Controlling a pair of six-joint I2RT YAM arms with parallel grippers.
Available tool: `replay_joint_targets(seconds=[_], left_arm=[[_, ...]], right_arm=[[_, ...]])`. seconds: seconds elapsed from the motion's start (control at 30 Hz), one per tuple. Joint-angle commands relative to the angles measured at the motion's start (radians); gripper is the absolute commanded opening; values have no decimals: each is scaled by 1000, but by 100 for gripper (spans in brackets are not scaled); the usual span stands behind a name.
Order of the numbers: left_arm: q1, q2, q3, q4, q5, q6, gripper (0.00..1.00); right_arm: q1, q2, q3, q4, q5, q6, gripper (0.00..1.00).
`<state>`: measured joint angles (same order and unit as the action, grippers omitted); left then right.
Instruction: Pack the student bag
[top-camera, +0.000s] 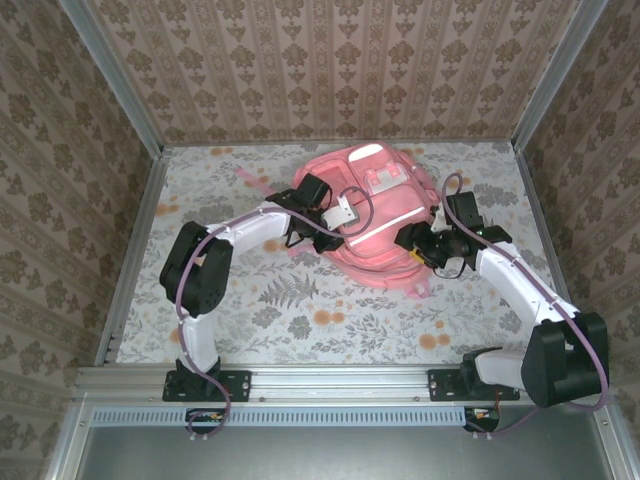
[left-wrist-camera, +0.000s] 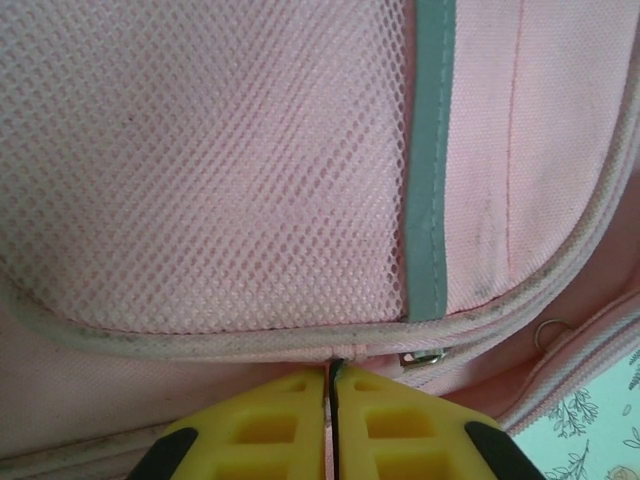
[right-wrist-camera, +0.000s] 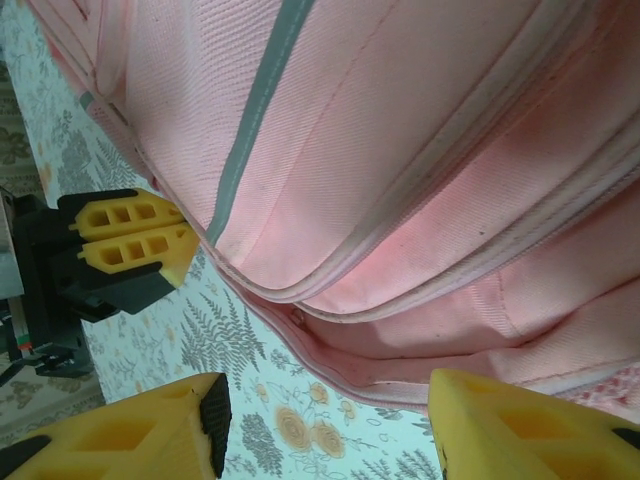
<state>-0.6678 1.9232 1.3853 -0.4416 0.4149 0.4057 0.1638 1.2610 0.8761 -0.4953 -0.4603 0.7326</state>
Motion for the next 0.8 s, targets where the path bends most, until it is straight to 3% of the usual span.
replay_joint_targets(seconds=[0.0, 0.13, 0.33, 0.5, 0.67, 0.77], left_arm=[[-7, -45, -28, -3, 57, 23, 10], [-22, -63, -65, -18, 96, 23, 17], [-30, -108, -89, -42, 185, 2, 17], [-9, -173, -144, 37, 125, -48, 23], [32, -257, -229, 162, 102, -142, 36], [43, -316, -287, 235, 88, -179, 38]], right_arm=[[14, 14, -3, 39, 2, 34, 56], [19, 24, 11, 52, 9, 44, 56], [30, 43, 24, 55, 10, 49, 56], [59, 57, 20, 75, 22, 85, 57], [105, 60, -40, 172, 82, 250, 58], [116, 72, -72, 240, 103, 342, 57]])
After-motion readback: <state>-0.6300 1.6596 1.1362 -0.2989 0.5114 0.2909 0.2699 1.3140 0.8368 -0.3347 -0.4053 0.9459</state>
